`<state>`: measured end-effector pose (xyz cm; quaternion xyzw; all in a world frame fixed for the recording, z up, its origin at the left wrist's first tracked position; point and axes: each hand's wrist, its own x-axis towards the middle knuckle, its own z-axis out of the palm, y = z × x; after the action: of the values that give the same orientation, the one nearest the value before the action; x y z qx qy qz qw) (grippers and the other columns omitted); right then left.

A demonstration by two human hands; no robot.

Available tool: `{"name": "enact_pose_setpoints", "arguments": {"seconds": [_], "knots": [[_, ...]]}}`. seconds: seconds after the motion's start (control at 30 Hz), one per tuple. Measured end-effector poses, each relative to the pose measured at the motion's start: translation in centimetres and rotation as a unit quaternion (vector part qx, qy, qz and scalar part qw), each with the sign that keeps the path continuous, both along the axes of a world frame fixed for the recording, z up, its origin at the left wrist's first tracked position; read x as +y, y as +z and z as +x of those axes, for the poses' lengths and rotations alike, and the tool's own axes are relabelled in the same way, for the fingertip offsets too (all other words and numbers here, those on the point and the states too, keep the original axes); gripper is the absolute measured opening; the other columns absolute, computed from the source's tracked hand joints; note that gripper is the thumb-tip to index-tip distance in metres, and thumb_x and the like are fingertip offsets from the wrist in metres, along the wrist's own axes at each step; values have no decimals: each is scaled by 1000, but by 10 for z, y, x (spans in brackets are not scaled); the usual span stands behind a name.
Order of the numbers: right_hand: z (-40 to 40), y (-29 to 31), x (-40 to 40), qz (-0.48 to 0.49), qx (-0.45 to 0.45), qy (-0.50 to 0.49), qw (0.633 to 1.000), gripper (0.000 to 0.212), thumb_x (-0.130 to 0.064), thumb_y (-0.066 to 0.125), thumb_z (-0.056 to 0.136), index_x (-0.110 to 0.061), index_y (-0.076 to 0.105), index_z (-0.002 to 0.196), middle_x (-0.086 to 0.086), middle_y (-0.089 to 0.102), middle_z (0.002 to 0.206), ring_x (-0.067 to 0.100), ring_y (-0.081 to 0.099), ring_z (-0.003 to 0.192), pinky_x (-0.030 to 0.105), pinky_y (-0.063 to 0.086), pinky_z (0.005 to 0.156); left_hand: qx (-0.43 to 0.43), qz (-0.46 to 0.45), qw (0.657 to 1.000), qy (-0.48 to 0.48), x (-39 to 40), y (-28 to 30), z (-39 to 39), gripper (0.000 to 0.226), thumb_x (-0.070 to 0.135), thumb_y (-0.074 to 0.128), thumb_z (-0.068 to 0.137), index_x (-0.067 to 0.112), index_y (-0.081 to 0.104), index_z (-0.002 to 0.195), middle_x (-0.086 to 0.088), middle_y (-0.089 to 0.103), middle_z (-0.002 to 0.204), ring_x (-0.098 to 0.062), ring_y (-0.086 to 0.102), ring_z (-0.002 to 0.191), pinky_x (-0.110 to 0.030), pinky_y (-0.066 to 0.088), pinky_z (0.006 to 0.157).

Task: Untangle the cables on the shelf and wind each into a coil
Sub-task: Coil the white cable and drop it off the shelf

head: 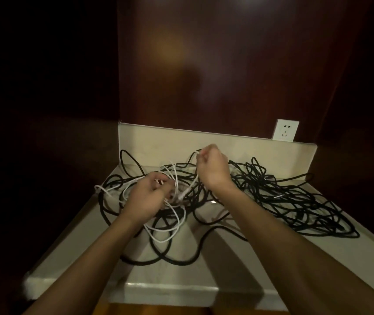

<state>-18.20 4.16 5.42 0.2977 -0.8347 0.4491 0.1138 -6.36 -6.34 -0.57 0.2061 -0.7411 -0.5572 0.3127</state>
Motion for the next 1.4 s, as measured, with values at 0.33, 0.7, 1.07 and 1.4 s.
{"name": "enact_pose_setpoints", "arguments": {"seconds": [0.33, 0.7, 1.07, 1.4], "knots": [[21, 70, 12, -131, 175, 106, 970, 5, -14, 57, 98, -12, 60, 101, -13, 59, 71, 18, 65, 77, 38, 51, 77, 13, -164, 982, 92, -8, 52, -5, 60, 45, 67, 91, 28, 46, 145, 4, 60, 110, -18, 65, 91, -36, 52, 86], [22, 65, 43, -215, -42, 174, 960, 14, -15, 56, 99, -15, 62, 86, -4, 52, 60, -3, 46, 45, 16, 35, 54, 59, -235, 965, 95, -4, 73, -18, 32, 42, 49, 101, 25, 75, 93, 4, 74, 92, -22, 67, 94, -42, 53, 87], [27, 59, 29, -182, -177, 300, 920, 23, -24, 60, 98, -17, 56, 120, -1, 54, 55, 8, 38, 43, 19, 29, 41, 145, -158, 977, 4, 36, 157, -26, 21, 25, 63, 97, 27, 75, 81, 0, 76, 81, -4, 64, 63, -26, 50, 71], [16, 31, 27, -189, -125, 275, 934, 22, -22, 48, 104, -16, 67, 95, 8, 63, 77, 13, 49, 53, 25, 39, 49, 147, -17, 987, -68, 56, 73, -6, 40, 18, 58, 100, 18, 54, 140, 8, 68, 120, 6, 65, 102, -21, 52, 95]]}}
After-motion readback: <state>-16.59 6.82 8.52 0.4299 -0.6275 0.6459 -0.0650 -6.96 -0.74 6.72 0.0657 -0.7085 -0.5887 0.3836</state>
